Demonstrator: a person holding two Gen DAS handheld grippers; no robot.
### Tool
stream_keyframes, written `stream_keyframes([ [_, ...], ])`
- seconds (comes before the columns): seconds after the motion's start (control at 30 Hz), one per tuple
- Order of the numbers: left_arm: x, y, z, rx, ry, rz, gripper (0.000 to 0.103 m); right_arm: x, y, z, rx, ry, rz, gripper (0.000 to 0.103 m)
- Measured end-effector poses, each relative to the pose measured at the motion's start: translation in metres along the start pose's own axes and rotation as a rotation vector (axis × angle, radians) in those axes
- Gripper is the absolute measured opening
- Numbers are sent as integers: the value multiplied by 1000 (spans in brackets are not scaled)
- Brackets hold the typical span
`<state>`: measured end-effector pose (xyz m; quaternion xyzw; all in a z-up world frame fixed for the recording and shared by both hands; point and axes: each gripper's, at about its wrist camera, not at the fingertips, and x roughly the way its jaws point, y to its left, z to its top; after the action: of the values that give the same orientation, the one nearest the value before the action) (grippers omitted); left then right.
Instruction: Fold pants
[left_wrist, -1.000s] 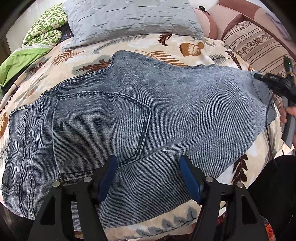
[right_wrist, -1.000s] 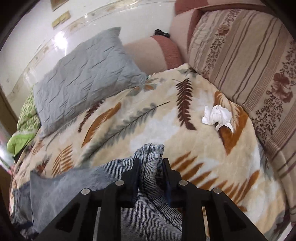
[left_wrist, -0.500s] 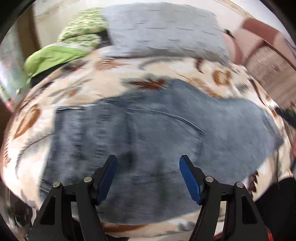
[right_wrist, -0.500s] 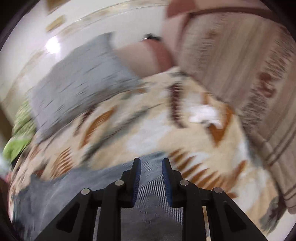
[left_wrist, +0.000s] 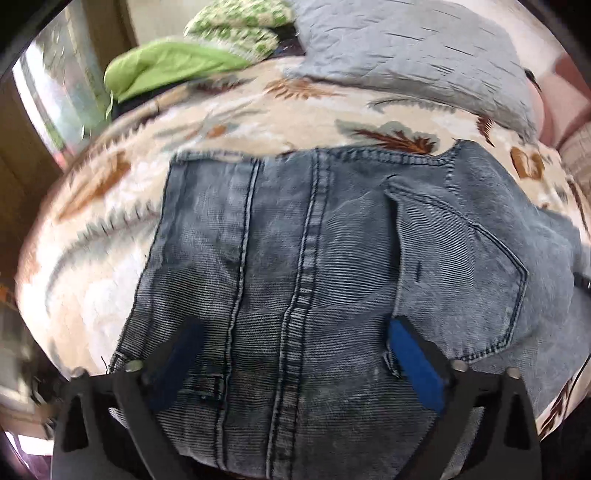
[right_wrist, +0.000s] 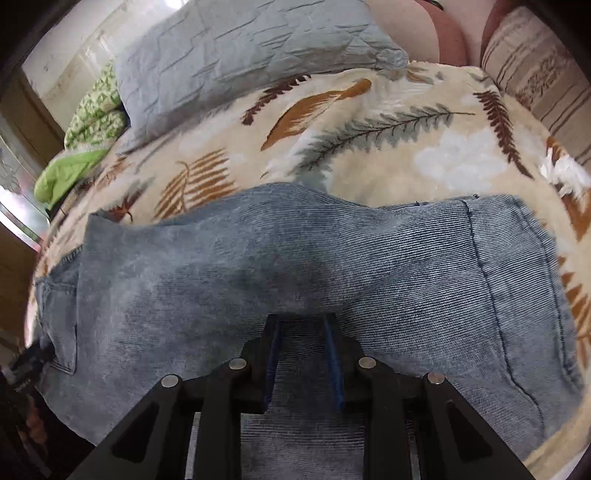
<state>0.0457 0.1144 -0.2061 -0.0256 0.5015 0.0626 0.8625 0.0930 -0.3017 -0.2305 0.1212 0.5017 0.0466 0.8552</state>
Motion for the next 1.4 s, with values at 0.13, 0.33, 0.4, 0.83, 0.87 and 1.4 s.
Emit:
stream_keyframes([
  [0.13,2,1,-3,-6,-24,-15,103,4,2,-2,-33,-22,-24,28],
  [0.33,2,-2,-8,3,-60,-7,103,9,4,2,3,-26,-30,28],
  [0.4,1,-1,-7,9,-52,-15,103,8,5,2,-3,-29,-37,28],
  [0.83,-66,-55,33,154,-187,75,103,-36,21,4,-22,-144,18,28],
  [0.87,-67,-62,35,168,-182,62,103,-36,23,4,-25,-136,17,28],
  [1.4,2,-132,3,323,51,48,103,7,35,-1,-64,55,22,29],
])
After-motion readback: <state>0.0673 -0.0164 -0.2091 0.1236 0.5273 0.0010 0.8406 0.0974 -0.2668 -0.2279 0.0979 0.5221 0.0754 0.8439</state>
